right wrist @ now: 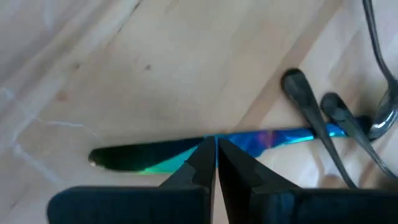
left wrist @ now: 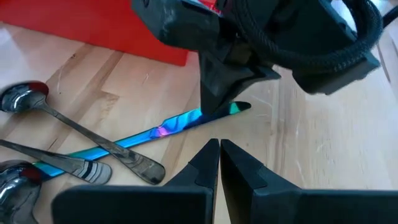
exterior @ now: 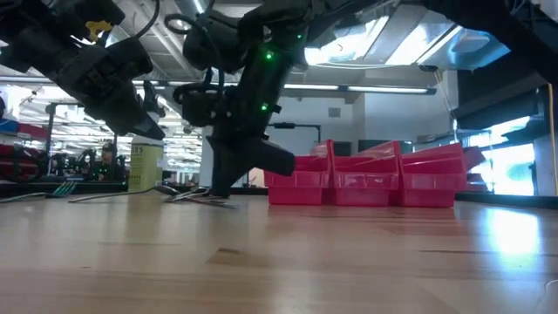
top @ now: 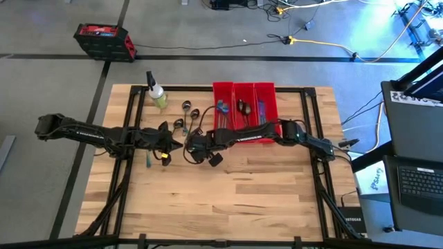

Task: Sort silverware
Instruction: Put the blue knife into the right red silverware bin

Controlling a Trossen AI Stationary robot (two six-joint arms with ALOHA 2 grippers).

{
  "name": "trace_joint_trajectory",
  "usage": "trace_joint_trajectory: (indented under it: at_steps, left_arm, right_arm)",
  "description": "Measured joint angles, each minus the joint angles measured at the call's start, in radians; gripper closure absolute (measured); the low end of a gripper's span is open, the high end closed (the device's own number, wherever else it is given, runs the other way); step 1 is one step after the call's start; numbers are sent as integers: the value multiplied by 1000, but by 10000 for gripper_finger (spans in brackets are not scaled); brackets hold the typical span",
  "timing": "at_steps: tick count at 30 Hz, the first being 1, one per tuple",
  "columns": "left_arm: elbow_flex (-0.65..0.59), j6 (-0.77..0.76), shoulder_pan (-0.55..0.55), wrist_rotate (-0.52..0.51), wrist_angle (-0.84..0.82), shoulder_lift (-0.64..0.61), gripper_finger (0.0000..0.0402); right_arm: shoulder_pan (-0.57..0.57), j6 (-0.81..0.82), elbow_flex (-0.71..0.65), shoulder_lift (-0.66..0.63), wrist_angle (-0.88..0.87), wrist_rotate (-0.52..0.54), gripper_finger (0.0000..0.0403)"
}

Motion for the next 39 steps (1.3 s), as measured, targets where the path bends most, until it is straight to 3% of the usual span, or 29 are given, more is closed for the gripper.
trace_joint_trajectory:
  at_steps: [20,39]
  left_arm:
    - [0,-6,0,-3,-1,0,402]
    - [0,-25,-1,25,-41,0,402]
  right_arm:
    - [0,27,2,16,-68,26,403]
    - [144,317,3,9,-204,-1,403]
